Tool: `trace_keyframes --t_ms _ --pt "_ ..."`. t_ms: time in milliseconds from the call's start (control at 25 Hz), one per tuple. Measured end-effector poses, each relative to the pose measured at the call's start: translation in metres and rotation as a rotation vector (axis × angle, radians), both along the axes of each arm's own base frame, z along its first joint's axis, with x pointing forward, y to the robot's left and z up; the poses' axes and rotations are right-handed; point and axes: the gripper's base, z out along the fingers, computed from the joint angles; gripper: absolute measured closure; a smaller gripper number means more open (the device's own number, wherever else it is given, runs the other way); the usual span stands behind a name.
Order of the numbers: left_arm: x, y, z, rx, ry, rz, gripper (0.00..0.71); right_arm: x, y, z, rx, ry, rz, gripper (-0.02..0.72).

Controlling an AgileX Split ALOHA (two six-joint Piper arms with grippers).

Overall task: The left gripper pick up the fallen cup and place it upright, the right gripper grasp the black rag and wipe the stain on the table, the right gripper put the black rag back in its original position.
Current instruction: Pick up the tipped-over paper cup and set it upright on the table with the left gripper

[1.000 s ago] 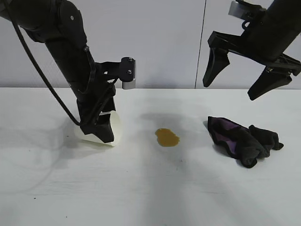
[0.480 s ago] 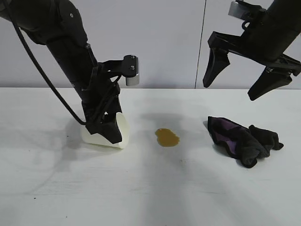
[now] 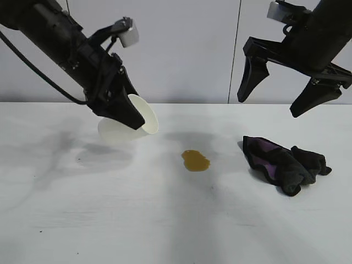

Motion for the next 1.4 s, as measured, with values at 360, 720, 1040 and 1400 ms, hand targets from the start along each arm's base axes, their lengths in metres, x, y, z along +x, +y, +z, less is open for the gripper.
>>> trace_keyframes --t_ms 360,720,1040,1400 --pt "0.016 0.023 0.013 -0.262 -0.034 0.079 0.224 0.0 0.0 0.0 0.0 -0.004 -0.001 0.042" --pt "0.0 0.023 -0.036 -0.336 -0.003 0.114 0.224 0.001 0.0 0.0 0.0 -0.006 -0.001 0.042" --pt "-0.035 0.028 -0.08 -0.339 -0.054 0.139 0.224 0.0 0.0 0.0 0.0 -0.005 -0.001 0.042" --pt "-0.037 0.029 -0.103 -0.325 -0.041 0.141 0.224 0.0 0.0 0.0 0.0 -0.005 -0.001 0.042"
